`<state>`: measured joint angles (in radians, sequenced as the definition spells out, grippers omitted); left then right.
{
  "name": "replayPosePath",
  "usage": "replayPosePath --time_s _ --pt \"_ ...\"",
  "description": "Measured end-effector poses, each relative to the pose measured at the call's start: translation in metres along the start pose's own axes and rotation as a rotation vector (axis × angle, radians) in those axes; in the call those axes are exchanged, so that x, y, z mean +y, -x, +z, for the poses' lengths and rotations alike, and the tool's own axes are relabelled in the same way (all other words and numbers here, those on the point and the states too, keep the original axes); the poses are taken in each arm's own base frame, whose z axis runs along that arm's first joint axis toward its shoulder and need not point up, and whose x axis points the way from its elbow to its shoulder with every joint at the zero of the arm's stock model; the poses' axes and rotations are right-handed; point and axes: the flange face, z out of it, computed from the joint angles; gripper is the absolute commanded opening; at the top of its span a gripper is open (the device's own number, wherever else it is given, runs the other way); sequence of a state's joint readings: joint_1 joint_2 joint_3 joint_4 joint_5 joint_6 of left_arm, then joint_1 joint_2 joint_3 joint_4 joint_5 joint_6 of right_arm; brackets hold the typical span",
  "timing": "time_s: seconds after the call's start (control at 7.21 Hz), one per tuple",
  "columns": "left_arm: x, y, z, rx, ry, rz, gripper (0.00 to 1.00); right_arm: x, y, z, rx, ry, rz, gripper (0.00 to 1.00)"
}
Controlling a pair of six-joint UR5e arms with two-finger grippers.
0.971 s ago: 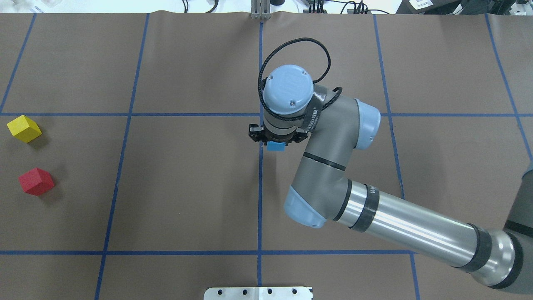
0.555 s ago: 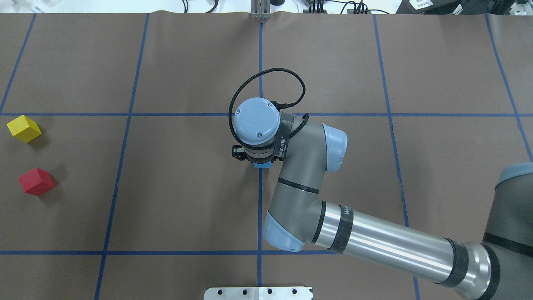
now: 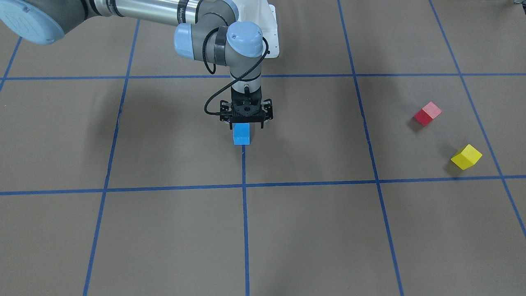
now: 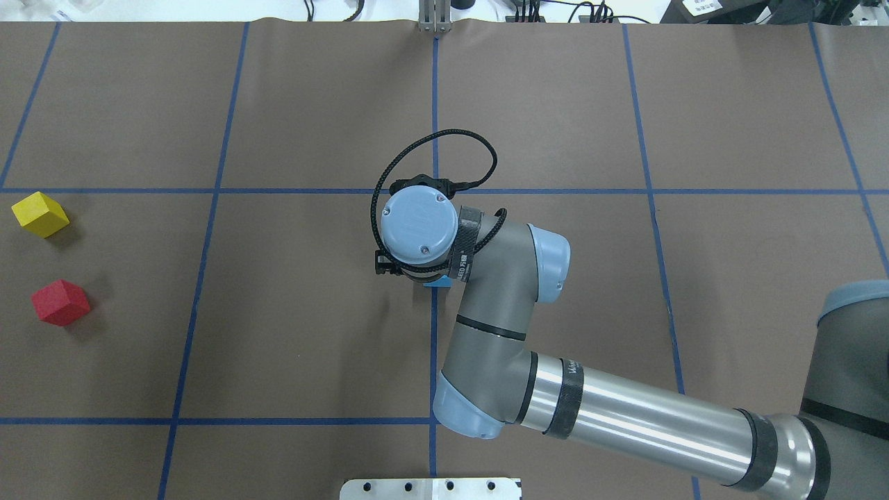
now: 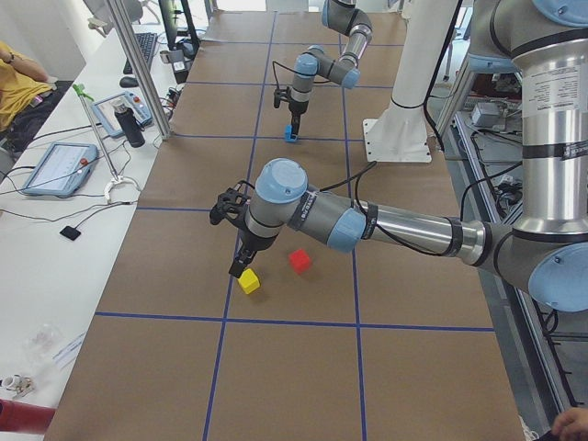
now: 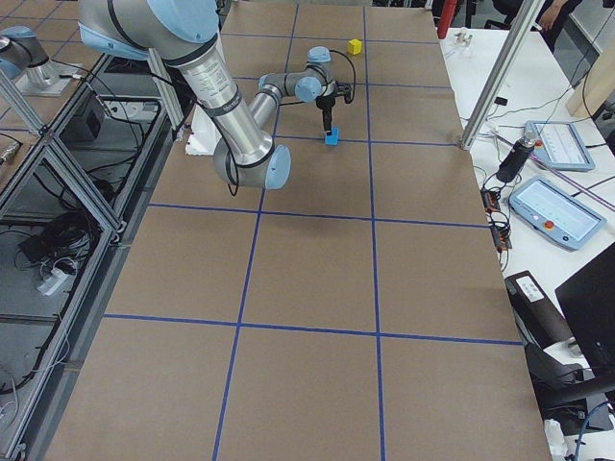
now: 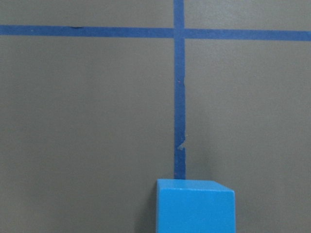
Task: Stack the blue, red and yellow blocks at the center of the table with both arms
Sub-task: 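Carry the blue cube with the right gripper to the table center, then open the right gripper and withdraw it away from the blue cube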
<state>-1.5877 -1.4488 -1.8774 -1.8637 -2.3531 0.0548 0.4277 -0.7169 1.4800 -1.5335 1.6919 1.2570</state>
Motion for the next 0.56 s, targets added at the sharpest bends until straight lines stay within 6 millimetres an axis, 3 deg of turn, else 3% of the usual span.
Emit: replayPosePath --time_s 0.14,0.28,0.42,0.56 --pt "0.000 -0.001 -0.001 0.000 -0.005 0.006 1.00 -0.025 -0.009 -0.023 -0.033 -0.011 0.016 1.00" --pt "-0.002 -0.003 -0.002 0.011 -0.020 0.019 1.00 -0.063 -0.032 -0.054 -0.066 -0.008 0.031 1.00" --pt "-0.003 -0.009 -0.003 0.045 -0.040 0.042 1.00 -0.099 -0.068 -0.085 -0.081 -0.005 0.020 1.00" --pt "-0.001 -0.018 0.000 0.094 -0.055 0.073 1.00 -0.130 -0.125 -0.113 -0.084 -0.008 -0.016 1.00"
